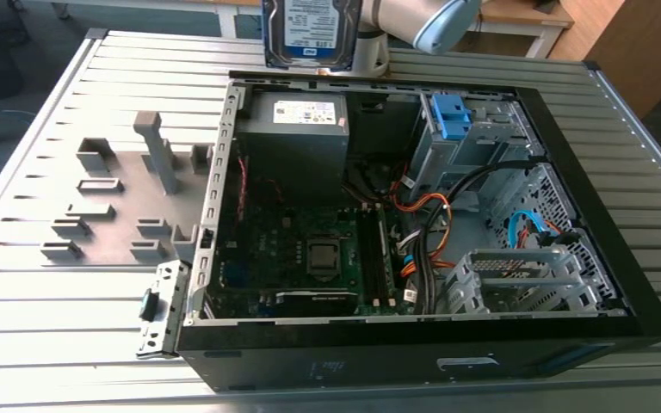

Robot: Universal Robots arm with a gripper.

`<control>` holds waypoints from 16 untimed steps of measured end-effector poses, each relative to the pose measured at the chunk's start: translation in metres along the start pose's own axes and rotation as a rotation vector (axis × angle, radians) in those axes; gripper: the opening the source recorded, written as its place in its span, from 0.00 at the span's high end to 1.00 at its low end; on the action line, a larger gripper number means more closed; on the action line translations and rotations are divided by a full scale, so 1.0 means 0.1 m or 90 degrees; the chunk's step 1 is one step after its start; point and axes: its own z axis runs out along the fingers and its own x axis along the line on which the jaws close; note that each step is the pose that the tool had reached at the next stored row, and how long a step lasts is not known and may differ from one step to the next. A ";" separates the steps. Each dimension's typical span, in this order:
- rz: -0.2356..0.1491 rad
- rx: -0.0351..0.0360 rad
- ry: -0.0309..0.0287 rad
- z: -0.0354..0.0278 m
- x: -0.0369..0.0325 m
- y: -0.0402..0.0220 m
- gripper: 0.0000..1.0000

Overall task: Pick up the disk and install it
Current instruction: 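Pick up the disk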

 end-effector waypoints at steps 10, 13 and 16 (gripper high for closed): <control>0.000 0.0000 0.0000 -0.004 -0.002 -0.118 0.64; 0.000 0.0000 0.0000 -0.006 -0.002 -0.150 0.64; 0.000 0.0000 0.0000 -0.007 -0.003 -0.181 0.64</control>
